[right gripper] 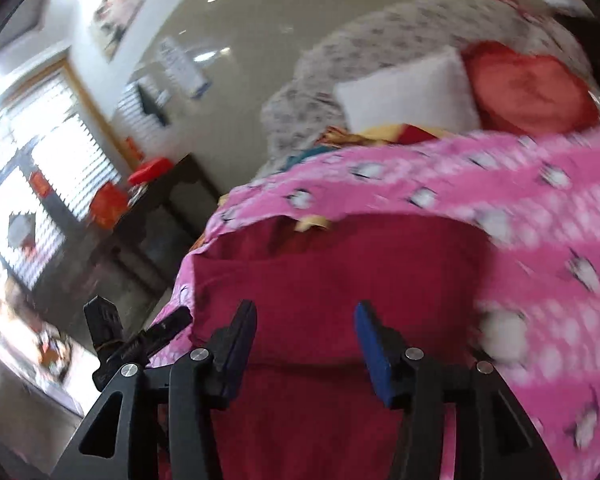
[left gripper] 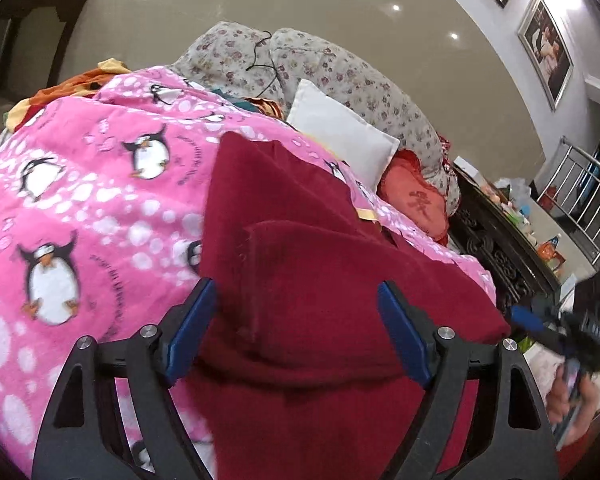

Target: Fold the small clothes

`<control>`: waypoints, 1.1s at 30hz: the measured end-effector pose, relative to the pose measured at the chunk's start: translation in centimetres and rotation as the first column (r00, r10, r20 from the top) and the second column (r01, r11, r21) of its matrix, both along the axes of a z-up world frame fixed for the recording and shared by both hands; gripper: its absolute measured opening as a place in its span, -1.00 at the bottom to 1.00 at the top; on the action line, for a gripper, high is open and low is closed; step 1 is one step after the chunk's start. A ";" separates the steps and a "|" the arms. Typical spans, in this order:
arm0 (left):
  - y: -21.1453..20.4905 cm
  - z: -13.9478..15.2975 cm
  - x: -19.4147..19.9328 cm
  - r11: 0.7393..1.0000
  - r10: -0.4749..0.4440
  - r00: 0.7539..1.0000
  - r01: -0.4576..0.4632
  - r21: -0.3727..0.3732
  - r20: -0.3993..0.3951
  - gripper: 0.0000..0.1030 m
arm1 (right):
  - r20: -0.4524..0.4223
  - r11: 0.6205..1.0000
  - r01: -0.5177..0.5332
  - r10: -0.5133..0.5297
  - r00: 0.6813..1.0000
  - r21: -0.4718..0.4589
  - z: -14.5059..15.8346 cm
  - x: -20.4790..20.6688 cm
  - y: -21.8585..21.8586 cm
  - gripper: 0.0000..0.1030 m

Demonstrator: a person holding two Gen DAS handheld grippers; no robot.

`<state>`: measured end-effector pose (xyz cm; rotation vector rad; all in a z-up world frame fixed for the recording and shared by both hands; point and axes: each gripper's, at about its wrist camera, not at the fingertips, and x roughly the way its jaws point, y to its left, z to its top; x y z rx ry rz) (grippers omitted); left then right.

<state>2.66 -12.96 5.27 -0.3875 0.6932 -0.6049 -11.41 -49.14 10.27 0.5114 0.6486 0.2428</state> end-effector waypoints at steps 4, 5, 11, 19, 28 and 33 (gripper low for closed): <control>-3.0 0.5 0.7 0.987 -0.028 0.999 0.021 0.160 0.039 -0.31 | -0.018 0.994 0.041 -0.039 0.999 0.098 -0.8 -2.1 -2.7 -0.04; -3.6 0.6 0.8 0.982 -0.038 0.998 0.030 0.188 0.040 -0.63 | -0.019 0.992 0.045 -0.043 0.999 0.117 -1.0 -2.4 -3.0 -0.04; -3.6 3.6 0.5 0.975 -0.041 0.995 0.020 0.219 0.089 -0.92 | -0.029 0.992 0.042 -0.039 0.999 0.118 -0.5 -3.3 -3.2 -0.04; 2.2 4.2 2.9 0.982 0.074 0.996 -0.081 0.172 0.046 -0.95 | 0.009 0.999 0.036 -0.036 0.999 0.005 1.2 -1.7 -1.5 -0.04; 1.3 2.0 1.8 0.995 -0.013 0.998 0.019 0.094 -0.069 -0.49 | -0.028 0.998 -0.039 0.038 0.999 -0.044 0.1 -0.2 1.6 -0.04; -0.4 2.5 2.5 0.993 0.019 1.000 -0.019 0.115 0.002 0.02 | -0.068 0.998 -0.054 0.053 0.996 -0.012 -1.2 -0.4 1.6 -0.04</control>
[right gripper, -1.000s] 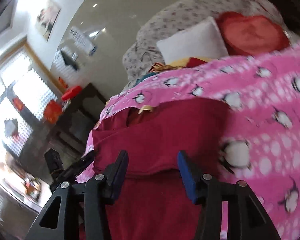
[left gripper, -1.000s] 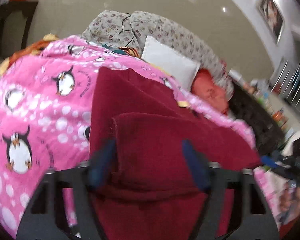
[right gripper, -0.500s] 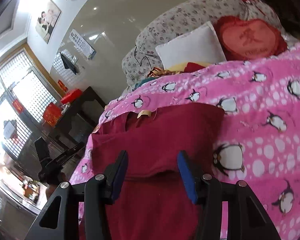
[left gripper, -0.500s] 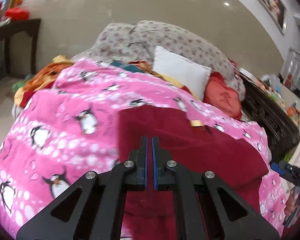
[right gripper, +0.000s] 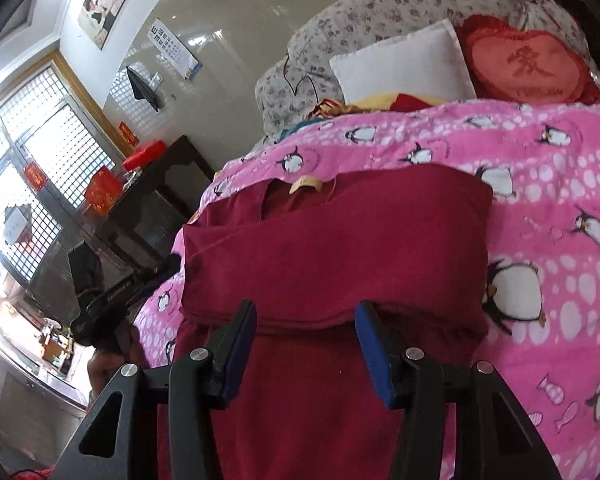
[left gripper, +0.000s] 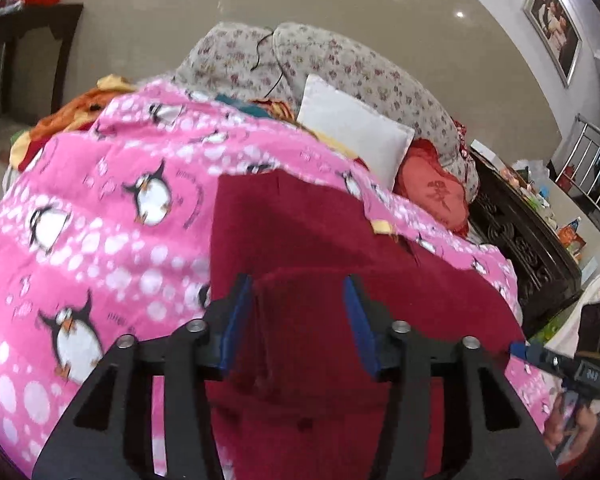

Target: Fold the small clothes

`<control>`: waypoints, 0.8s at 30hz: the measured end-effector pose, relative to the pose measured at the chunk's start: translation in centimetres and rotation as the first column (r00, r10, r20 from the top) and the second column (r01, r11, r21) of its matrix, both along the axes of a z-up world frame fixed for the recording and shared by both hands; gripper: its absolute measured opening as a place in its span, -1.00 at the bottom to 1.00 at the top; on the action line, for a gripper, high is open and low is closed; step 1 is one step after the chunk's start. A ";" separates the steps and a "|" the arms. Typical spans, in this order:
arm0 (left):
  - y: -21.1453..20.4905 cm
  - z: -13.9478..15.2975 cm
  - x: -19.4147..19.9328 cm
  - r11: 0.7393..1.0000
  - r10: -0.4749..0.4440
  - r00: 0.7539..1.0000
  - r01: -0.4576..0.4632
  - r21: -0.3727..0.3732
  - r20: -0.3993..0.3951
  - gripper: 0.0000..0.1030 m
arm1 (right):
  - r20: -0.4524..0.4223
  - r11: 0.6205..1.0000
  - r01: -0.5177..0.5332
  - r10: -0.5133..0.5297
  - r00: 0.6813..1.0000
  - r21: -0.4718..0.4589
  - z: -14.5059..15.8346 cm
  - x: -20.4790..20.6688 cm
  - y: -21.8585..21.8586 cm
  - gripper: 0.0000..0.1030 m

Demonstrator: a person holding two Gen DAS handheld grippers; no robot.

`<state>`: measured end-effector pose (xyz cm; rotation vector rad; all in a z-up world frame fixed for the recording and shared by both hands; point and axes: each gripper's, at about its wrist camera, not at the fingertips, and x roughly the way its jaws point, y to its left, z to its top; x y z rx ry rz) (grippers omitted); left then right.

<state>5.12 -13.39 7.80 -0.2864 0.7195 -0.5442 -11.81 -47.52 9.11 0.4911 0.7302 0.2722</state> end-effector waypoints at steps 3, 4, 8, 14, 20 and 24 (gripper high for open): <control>-1.8 -0.7 1.5 0.995 -0.002 1.000 0.004 0.099 -0.015 0.13 | -0.011 1.000 0.000 0.000 1.000 0.017 -0.4 -0.2 -0.3 -0.04; -2.3 -1.0 1.6 0.992 -0.016 1.000 0.018 0.125 -0.018 0.13 | -0.012 1.000 0.001 -0.001 1.000 0.020 -0.4 -0.3 -0.4 -0.04; -4.5 -1.8 1.5 0.959 -0.061 0.998 0.056 0.276 0.009 -0.77 | -0.022 1.000 0.007 -0.006 1.000 0.025 -0.7 -0.4 -0.8 -0.04; -2.6 0.7 1.3 0.975 -0.057 0.997 0.045 0.220 0.052 -0.78 | -0.005 1.000 0.012 -0.012 1.000 0.013 0.0 -0.6 -0.7 -0.04; -0.1 1.3 4.0 0.982 0.041 0.999 -0.044 0.185 0.018 -0.79 | 0.048 1.000 0.021 -0.020 0.999 -0.022 1.3 0.2 -0.3 -0.04; -0.3 -1.1 3.5 0.977 0.035 0.999 -0.030 0.212 -0.020 -0.79 | -0.047 0.974 0.016 -0.027 0.999 -0.224 -1.4 2.3 1.4 -0.04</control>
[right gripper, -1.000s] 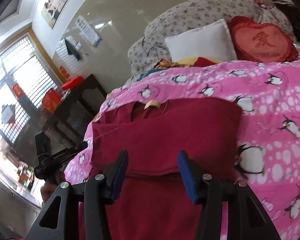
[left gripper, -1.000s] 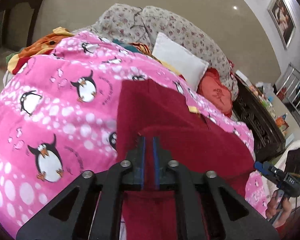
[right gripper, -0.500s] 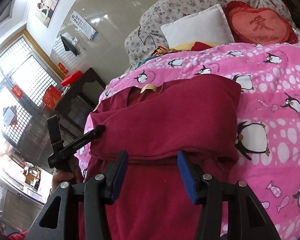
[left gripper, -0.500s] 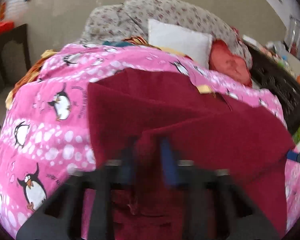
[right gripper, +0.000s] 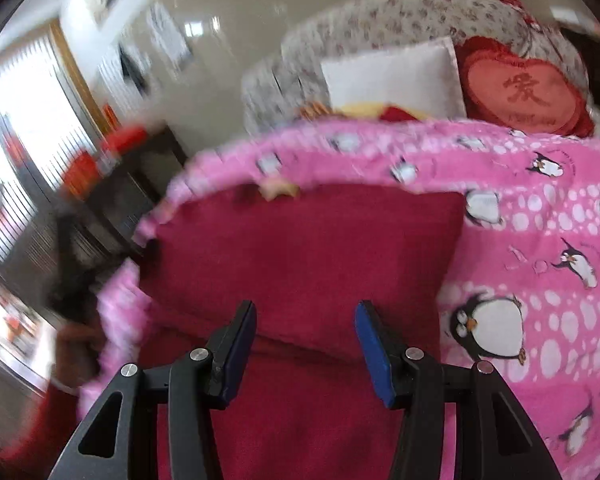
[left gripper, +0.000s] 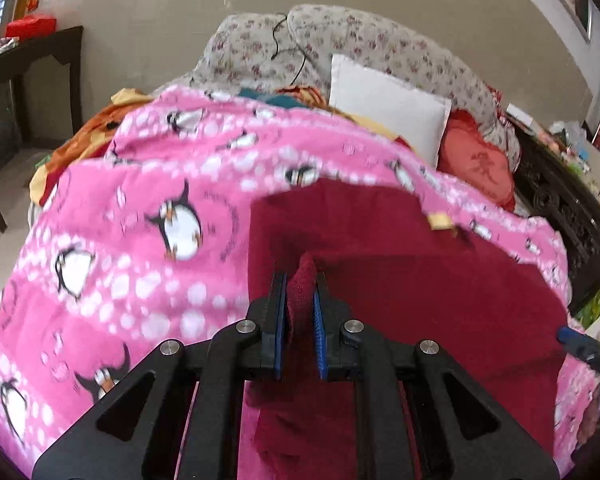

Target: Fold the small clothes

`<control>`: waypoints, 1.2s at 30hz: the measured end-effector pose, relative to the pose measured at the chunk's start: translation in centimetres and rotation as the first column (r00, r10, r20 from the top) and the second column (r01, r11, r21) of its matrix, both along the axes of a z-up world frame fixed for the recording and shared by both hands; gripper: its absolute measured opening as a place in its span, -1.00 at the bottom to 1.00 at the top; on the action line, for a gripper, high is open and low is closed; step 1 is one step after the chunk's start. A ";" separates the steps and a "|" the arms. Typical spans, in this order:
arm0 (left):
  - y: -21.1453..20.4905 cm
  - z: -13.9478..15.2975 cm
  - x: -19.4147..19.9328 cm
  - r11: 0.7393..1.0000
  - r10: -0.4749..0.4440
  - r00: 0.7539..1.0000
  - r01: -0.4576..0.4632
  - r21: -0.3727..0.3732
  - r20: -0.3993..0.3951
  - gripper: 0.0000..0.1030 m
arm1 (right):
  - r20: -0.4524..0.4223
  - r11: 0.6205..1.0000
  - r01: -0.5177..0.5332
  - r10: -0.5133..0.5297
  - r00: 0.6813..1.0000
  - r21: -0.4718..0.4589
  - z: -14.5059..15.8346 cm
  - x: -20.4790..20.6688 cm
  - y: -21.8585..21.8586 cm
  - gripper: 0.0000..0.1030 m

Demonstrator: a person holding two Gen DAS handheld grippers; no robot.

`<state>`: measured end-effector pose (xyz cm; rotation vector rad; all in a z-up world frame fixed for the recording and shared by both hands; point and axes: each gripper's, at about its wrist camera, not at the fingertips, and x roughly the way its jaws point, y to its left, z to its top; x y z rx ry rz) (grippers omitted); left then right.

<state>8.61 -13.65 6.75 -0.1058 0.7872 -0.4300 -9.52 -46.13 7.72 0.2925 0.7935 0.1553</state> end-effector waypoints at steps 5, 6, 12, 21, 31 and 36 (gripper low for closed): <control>0.3 -0.5 -1.0 1.000 -0.008 1.000 0.008 -0.023 -0.026 -0.77 | -0.056 0.999 -0.019 0.018 0.998 -0.029 -0.9 -0.2 0.4 -0.05; 0.6 -0.3 -1.3 0.999 -0.004 1.000 0.003 -0.035 -0.025 -0.77 | -0.024 1.000 -0.009 0.009 1.000 -0.011 0.0 -0.9 0.2 -0.05; 2.4 0.2 -3.5 0.991 0.021 0.999 -0.027 -0.132 -0.046 0.02 | -0.051 0.998 0.019 -0.022 0.998 -0.066 -0.3 -0.4 -0.3 -0.03; 5.3 0.1 -10.7 0.986 -0.041 0.993 0.022 -0.166 -0.107 0.20 | -0.028 0.998 -0.023 0.021 0.999 -0.059 2.5 -7.2 -1.2 0.01; 5.0 -2.2 -17.4 0.990 -0.087 0.980 0.066 -0.123 -0.178 0.27 | -0.120 0.998 0.006 0.001 0.993 0.055 -3.2 -12.6 -1.8 0.16; 4.5 -4.5 -19.1 0.998 -0.050 0.973 0.041 -0.044 -0.225 0.27 | -0.119 0.988 -0.003 -0.015 0.993 -0.153 -5.6 -12.2 0.7 -0.45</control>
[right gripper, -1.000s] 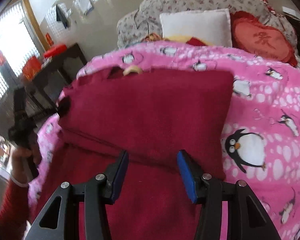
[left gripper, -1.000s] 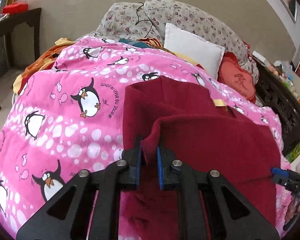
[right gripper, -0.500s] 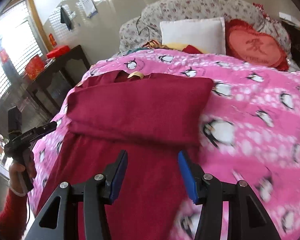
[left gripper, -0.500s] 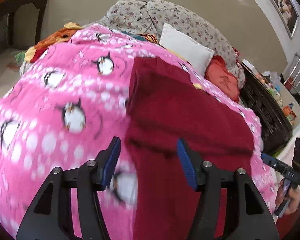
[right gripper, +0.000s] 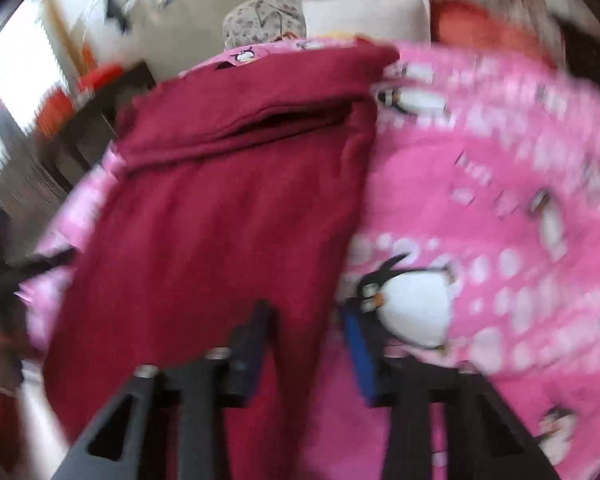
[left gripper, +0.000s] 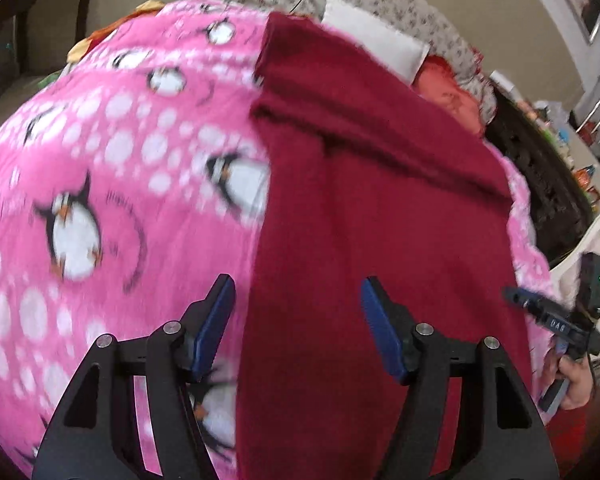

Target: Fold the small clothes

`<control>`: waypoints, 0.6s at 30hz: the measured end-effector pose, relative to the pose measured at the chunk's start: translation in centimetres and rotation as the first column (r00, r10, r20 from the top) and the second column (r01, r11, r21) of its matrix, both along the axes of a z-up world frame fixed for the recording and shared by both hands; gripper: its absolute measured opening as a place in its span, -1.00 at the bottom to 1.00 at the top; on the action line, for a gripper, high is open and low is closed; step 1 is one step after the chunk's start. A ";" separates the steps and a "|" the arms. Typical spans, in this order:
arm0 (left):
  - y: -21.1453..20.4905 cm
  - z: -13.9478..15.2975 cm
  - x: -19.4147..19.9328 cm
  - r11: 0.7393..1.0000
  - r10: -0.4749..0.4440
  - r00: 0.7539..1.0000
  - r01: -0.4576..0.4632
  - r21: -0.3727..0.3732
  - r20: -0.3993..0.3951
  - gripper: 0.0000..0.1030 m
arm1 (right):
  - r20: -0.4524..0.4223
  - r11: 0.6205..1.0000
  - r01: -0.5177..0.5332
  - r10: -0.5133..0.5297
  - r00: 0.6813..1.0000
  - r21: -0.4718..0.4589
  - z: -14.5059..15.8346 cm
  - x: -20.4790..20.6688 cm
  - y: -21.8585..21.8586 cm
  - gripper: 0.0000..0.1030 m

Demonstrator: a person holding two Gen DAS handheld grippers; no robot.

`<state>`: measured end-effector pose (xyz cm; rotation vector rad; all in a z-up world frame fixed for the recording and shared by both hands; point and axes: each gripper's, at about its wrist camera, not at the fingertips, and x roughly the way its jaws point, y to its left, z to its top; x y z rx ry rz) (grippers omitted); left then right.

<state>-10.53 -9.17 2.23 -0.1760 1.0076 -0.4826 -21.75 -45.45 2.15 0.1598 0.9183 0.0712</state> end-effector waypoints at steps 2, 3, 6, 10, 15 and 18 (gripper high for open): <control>0.4 -0.3 -1.0 1.000 -0.013 0.999 0.013 0.012 0.029 0.27 | -0.010 1.000 0.024 -0.024 1.000 -0.006 0.3 -0.4 -0.5 -0.44; 0.6 -0.2 -1.5 1.000 -0.017 0.999 0.016 0.026 0.029 0.27 | -0.006 0.999 0.037 -0.037 0.999 0.007 0.8 -1.1 -1.1 -0.44; 1.6 0.3 -2.6 1.000 -0.029 1.000 0.029 -0.003 -0.005 0.27 | 0.011 0.983 -0.007 0.005 1.000 0.183 1.8 -3.8 -2.3 -0.34; 3.1 0.7 -4.5 0.996 -0.052 0.996 0.047 -0.072 -0.068 0.27 | -0.033 0.943 -0.109 0.126 0.992 0.313 1.1 -8.0 -1.7 0.04; 4.9 0.1 -7.3 0.990 -0.062 0.986 0.042 -0.133 -0.153 0.28 | -0.069 0.912 -0.148 0.188 0.980 0.383 -0.8 -12.0 -0.7 0.05; 5.5 0.1 -8.6 0.988 -0.061 0.985 0.037 -0.149 -0.162 0.32 | -0.051 0.874 -0.165 0.211 0.976 0.456 -1.5 -13.1 -0.6 0.06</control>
